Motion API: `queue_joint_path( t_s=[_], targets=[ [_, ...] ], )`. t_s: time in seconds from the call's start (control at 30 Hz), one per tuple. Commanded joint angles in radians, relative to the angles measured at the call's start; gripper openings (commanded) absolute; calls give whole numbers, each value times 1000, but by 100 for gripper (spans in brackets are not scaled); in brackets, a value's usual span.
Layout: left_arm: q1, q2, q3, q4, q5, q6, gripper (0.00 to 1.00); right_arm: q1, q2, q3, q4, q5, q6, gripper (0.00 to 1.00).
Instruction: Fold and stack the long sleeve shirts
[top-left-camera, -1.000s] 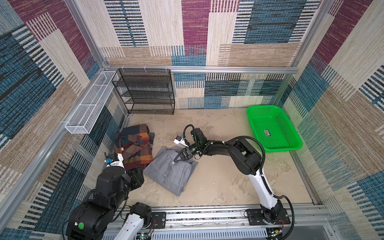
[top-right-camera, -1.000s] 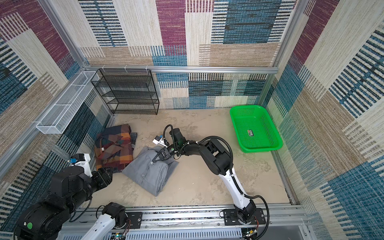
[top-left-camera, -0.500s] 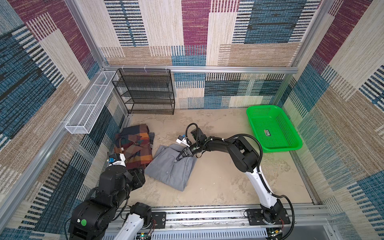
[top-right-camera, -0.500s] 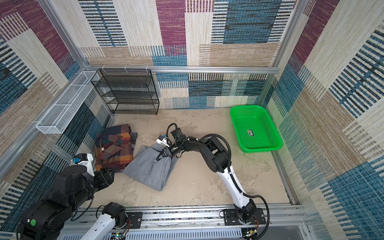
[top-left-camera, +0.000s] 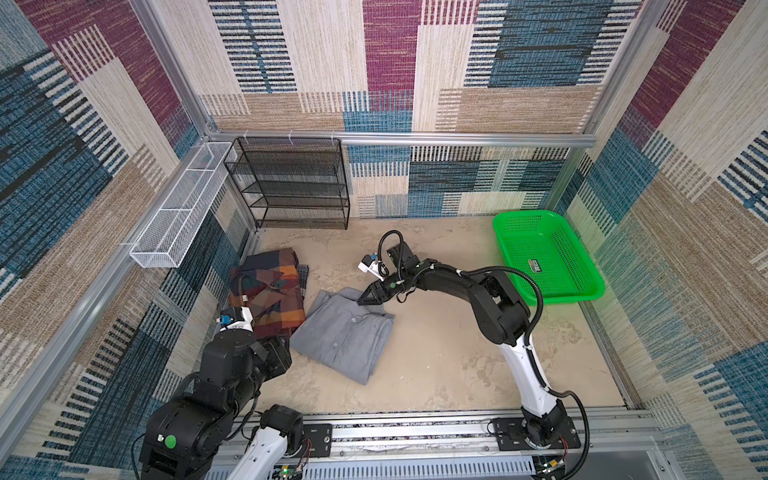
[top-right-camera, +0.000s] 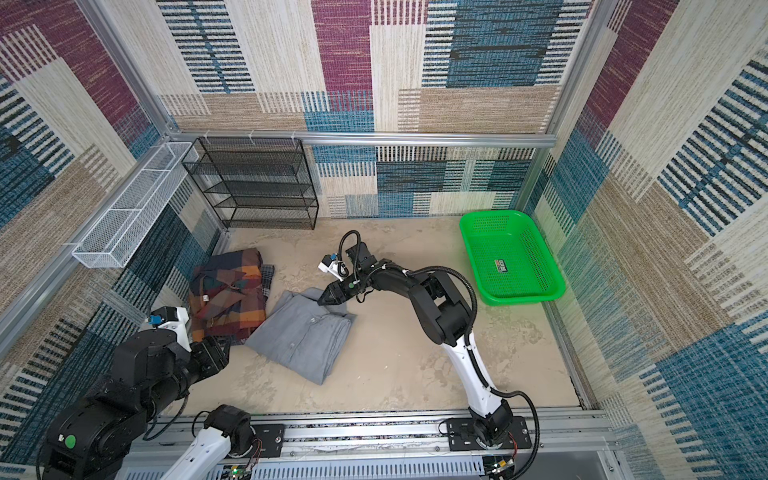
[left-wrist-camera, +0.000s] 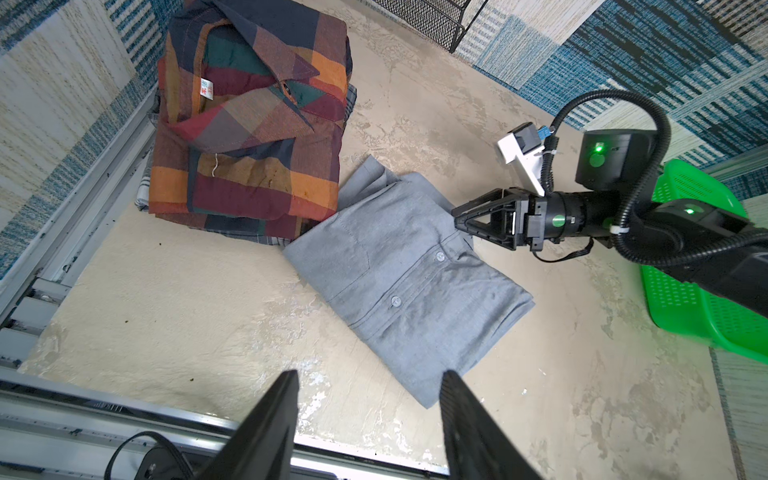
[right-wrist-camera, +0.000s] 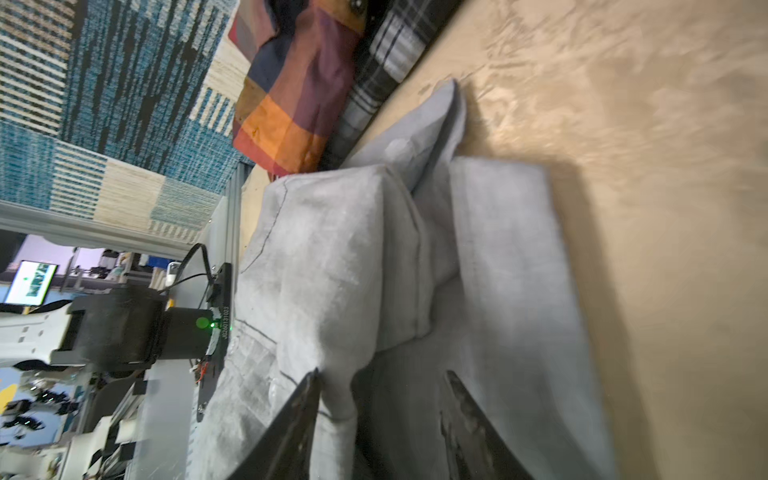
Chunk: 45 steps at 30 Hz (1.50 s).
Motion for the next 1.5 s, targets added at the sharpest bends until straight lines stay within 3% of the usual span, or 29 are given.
queue_joint_path(
  t_s=[0.0,0.23,0.4,0.5,0.67,0.83,0.9,1.07,1.17,1.47],
  targets=[
    [0,4,-6,0,13,-10,58,2,-20,45,-70,117,-57,50],
    [0,29,-18,21,2,-4,58,0,-115,127,-113,318,-55,51],
    [0,57,-34,59,-12,12,58,32,-376,-173,83,216,93,51],
    [0,62,-41,79,-29,16,58,121,-471,-338,176,190,177,50],
    [0,78,-41,90,-54,20,58,262,-495,-530,398,171,361,47],
    [0,82,-44,95,-40,2,58,304,-398,-538,478,179,425,45],
    [0,82,-52,96,-28,-8,58,289,-365,-535,477,211,407,45],
    [0,70,-88,108,28,-36,58,185,-250,-561,508,61,425,43],
    [0,60,-123,131,72,-58,58,172,-243,-561,417,64,336,42],
    [-1,30,-235,260,216,-111,57,131,-402,-708,220,155,182,41]
  ],
)
